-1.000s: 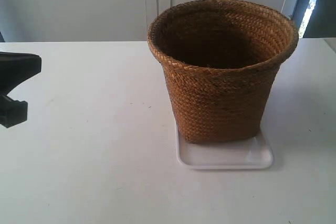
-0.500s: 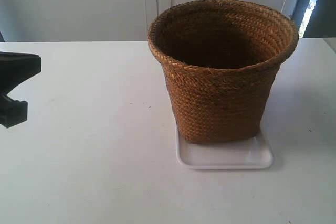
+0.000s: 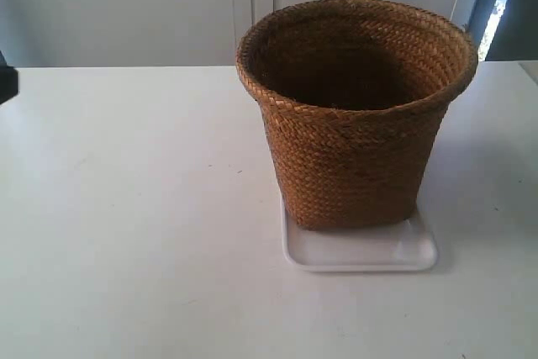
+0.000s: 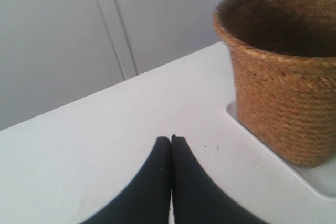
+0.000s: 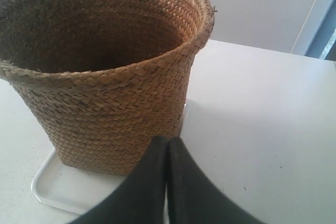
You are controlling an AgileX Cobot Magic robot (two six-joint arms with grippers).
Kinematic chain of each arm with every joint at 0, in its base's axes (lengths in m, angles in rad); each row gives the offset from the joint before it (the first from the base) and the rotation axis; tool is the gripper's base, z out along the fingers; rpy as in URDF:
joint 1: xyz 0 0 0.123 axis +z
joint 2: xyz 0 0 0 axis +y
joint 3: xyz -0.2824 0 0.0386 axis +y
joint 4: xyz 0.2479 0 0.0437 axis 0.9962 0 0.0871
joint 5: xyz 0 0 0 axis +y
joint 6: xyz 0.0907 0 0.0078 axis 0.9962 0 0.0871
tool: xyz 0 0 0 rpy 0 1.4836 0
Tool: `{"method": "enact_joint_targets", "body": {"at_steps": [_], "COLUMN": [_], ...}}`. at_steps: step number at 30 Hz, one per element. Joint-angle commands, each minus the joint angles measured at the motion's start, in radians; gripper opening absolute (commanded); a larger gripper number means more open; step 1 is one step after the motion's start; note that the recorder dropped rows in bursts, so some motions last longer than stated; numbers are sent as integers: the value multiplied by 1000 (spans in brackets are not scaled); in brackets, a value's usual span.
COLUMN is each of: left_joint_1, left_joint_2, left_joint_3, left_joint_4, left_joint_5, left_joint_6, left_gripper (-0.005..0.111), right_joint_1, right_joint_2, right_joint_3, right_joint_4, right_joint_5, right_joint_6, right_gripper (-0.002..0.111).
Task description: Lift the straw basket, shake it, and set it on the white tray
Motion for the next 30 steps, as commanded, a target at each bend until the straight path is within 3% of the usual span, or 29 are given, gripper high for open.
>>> {"method": "enact_joint_targets", "body": {"at_steps": [1, 5, 9, 13, 15, 30], "left_joint_1": [149, 300, 378, 378, 378, 376], "left_joint_2": [-119, -262, -410, -595, -669, -669], "left_joint_3": [97, 266, 445, 589, 589, 589], "left_joint_4": [-4, 5, 5, 5, 5, 2], "left_joint_5": [64, 68, 22, -62, 44, 72], "left_joint_6": [-36, -16, -20, -20, -20, -21], "left_gripper": [0, 0, 0, 0, 0, 0], "right_joint_1": [-3, -3, -3, -3, -3, -3], "right_joint_2": [-4, -4, -4, -4, -4, -6], "right_joint_3": [4, 4, 4, 4, 4, 4], "right_joint_4": [-1, -1, -1, -1, -1, -1], "right_joint_5": [-6, -6, -6, -6, -6, -8], "right_joint_6": [-11, -11, -11, -11, -11, -11], "right_gripper": [0, 0, 0, 0, 0, 0]}}
